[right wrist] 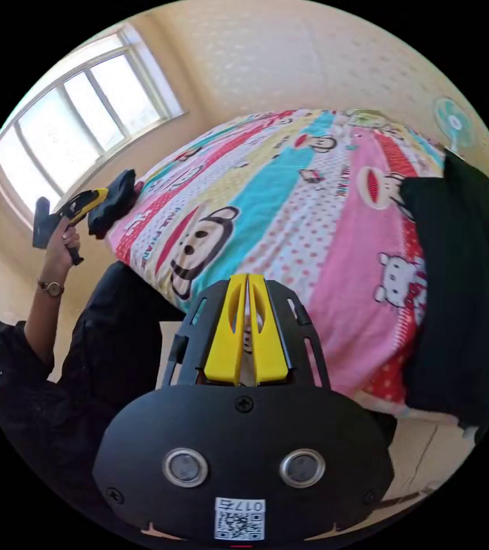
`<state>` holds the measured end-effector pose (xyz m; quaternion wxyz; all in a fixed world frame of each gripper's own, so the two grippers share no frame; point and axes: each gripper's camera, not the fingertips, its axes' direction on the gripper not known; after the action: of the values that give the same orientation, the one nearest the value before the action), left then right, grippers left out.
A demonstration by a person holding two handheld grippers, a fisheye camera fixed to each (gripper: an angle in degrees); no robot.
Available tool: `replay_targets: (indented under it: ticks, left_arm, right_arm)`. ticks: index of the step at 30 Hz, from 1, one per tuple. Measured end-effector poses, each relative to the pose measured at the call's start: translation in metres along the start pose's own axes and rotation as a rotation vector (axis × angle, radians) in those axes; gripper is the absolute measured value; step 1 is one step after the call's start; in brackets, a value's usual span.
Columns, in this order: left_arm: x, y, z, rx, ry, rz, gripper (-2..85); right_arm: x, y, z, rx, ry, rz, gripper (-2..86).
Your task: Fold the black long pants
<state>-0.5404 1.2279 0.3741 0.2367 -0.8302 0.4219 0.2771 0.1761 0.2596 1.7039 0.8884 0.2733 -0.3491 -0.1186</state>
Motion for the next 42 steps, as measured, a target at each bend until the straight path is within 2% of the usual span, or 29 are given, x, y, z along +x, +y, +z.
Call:
replay_targets:
  ticks: [2,3,4,5,6,7,9,12,16,22,27,30,32,34,37,42]
  left_arm:
    - [0.069,-0.021,0.099,-0.323,0.013,0.237,-1.0]
    - [0.083,-0.018,0.132,-0.427,0.015,0.294,-1.0]
    - [0.103,0.000,0.206,-0.676,0.005,0.381,-0.9]
    - [0.109,0.039,0.283,-1.011,-0.030,0.404,-0.8]
    - [0.108,0.055,0.310,-1.069,-0.118,0.394,-0.9]
    - [0.116,0.062,0.310,-0.977,-0.158,0.440,-0.9]
    - [0.116,0.070,0.317,-0.994,-0.186,0.444,-1.0]
    - [0.096,0.078,0.330,-1.001,-0.181,0.307,-1.0]
    - [0.083,0.084,0.359,-1.104,-0.181,0.296,-1.0]
    - [0.105,0.105,0.408,-1.278,-0.356,0.528,-0.9]
    - [0.101,0.115,0.435,-1.373,-0.414,0.602,-0.7]
    - [0.090,0.114,0.444,-1.403,-0.398,0.606,-0.7]
    - [0.078,0.111,0.449,-1.411,-0.381,0.564,-0.7]
    - [0.075,0.111,0.452,-1.416,-0.391,0.579,-0.7]
    - [0.078,0.115,0.458,-1.434,-0.430,0.652,-0.7]
    - [0.071,0.110,0.474,-1.497,-0.499,0.624,-0.6]
  right_arm:
    - [0.008,0.033,-0.043,0.102,0.064,0.088,0.5]
    - [0.010,0.040,-0.053,0.128,0.069,0.106,0.5]
    - [0.013,0.054,-0.071,0.179,0.082,0.150,0.5]
    - [0.016,0.067,-0.087,0.226,0.097,0.205,0.5]
    - [0.017,0.072,-0.093,0.245,0.104,0.230,0.5]
    - [0.019,0.082,-0.103,0.275,0.112,0.269,0.4]
    - [0.020,0.095,-0.113,0.293,0.118,0.306,0.4]
    - [0.018,0.115,-0.120,0.280,0.091,0.340,0.5]
    - [0.008,0.133,-0.115,0.234,0.128,0.394,0.6]
    - [-0.015,0.118,-0.131,0.277,0.168,0.339,1.1]
    - [-0.038,0.099,-0.157,0.314,0.346,0.306,2.8]
    - [-0.052,0.098,-0.168,0.353,0.558,0.322,6.3]
    - [-0.050,0.106,-0.178,0.402,0.726,0.449,13.3]
    - [-0.044,0.119,-0.191,0.481,0.782,0.566,16.5]
    - [-0.023,0.142,-0.201,0.569,0.669,0.616,16.4]
    - [0.029,0.134,-0.172,0.433,0.362,0.649,16.8]
